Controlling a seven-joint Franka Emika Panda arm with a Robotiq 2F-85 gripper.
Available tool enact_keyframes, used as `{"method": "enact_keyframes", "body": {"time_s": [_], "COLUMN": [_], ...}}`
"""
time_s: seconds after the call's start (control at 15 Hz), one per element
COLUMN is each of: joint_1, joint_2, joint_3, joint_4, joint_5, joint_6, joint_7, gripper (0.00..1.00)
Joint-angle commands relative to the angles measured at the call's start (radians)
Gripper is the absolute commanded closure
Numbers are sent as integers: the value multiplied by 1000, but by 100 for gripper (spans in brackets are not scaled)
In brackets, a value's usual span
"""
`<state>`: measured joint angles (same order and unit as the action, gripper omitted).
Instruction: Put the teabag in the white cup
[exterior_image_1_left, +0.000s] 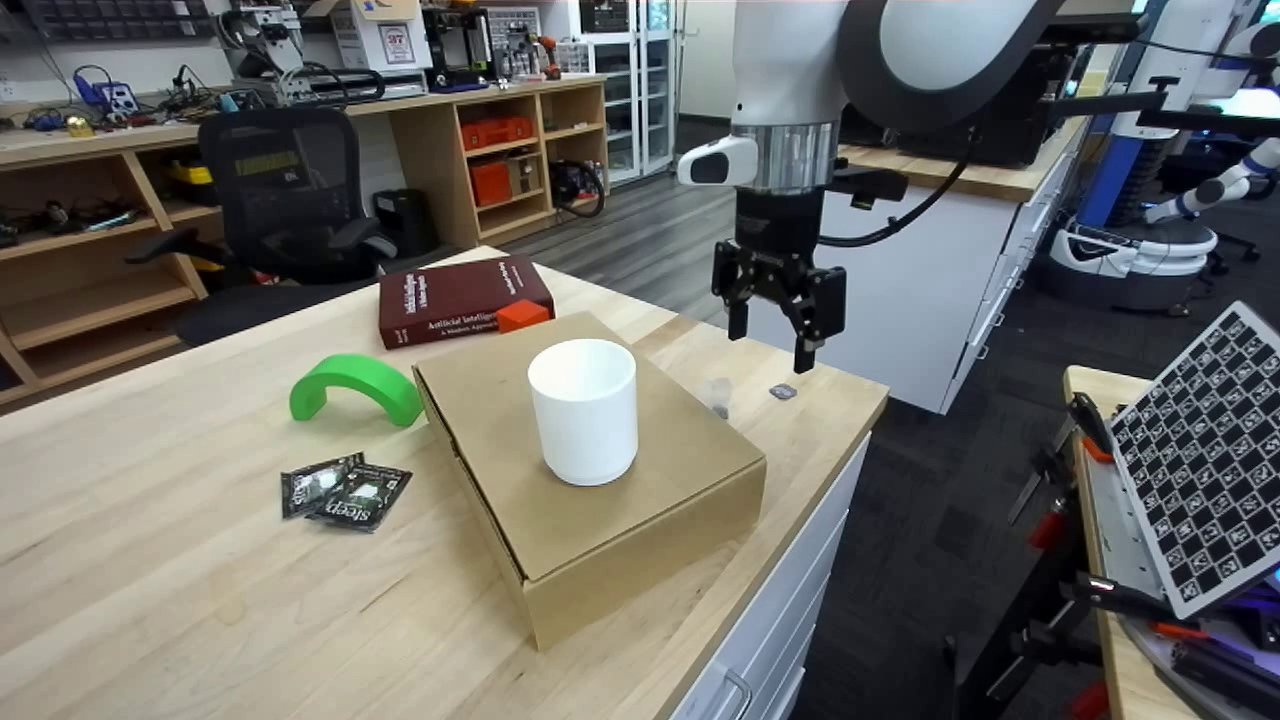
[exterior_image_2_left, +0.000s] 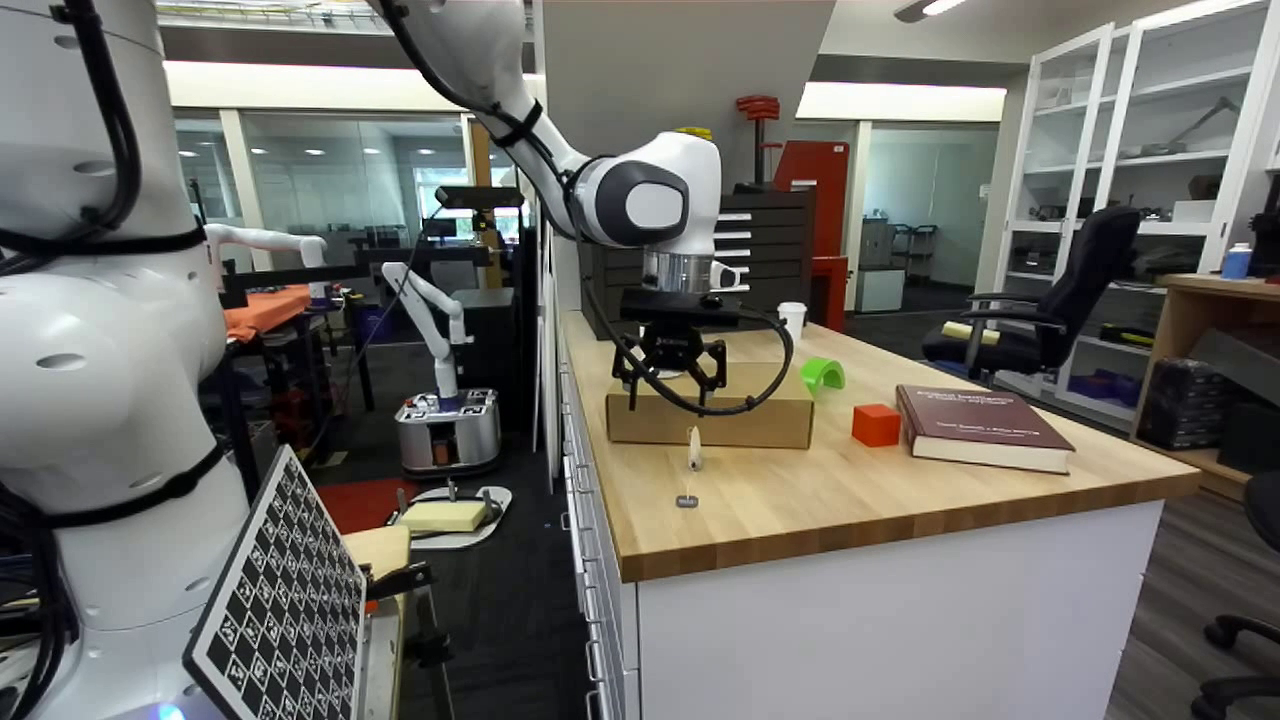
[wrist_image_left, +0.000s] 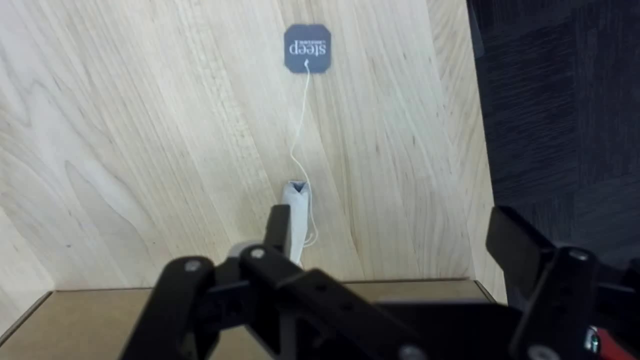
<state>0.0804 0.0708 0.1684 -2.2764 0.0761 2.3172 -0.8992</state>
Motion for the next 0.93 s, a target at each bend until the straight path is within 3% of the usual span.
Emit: {"method": "enact_keyframes", "body": {"time_s": [0.0, 0.53, 0.87], "joint_1": [12, -5, -11], "joint_2": [73, 213, 224], "joint_3": [6, 28, 11], "joint_4": [36, 141, 185], "joint_5": [34, -21, -61], "joint_6": [62, 177, 154], "joint_7": [-49, -109, -77], "gripper": [0, 0, 0]}}
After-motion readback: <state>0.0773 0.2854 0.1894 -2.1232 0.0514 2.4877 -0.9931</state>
